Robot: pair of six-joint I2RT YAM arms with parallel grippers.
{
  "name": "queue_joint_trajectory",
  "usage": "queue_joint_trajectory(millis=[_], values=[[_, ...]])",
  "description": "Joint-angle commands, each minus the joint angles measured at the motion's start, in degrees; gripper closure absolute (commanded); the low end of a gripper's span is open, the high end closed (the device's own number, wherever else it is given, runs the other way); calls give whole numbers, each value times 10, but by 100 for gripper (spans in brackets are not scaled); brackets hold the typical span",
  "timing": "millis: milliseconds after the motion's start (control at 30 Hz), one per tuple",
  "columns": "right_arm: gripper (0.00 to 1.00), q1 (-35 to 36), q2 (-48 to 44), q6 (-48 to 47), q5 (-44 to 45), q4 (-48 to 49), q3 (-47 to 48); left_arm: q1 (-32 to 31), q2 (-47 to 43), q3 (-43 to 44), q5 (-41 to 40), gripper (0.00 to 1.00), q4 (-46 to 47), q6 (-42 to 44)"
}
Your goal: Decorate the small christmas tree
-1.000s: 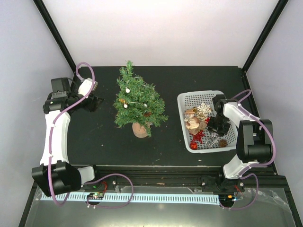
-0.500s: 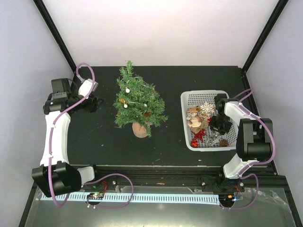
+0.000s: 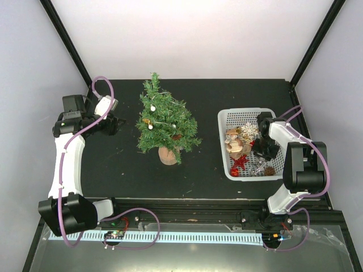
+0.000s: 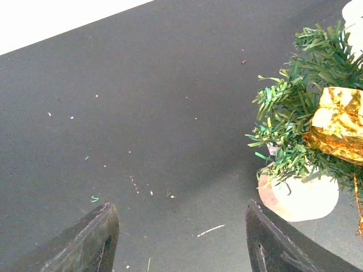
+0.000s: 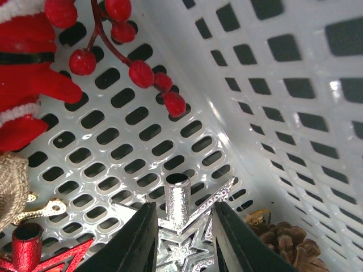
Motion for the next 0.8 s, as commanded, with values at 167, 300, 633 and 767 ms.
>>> queue_joint_trajectory(millis=[167, 300, 633, 767], values=[[71, -5, -18, -29, 52, 43, -23, 3, -3, -5, 32, 37, 18, -11], [71, -2, -14, -27, 50, 52, -29, 4, -1, -5, 40, 37, 20, -11], [80, 8, 12, -24, 45, 60, -30, 3, -2, -4, 44, 37, 23, -13], [87, 13, 10, -23, 44, 63, -38, 3, -3, -4, 44, 37, 24, -13]])
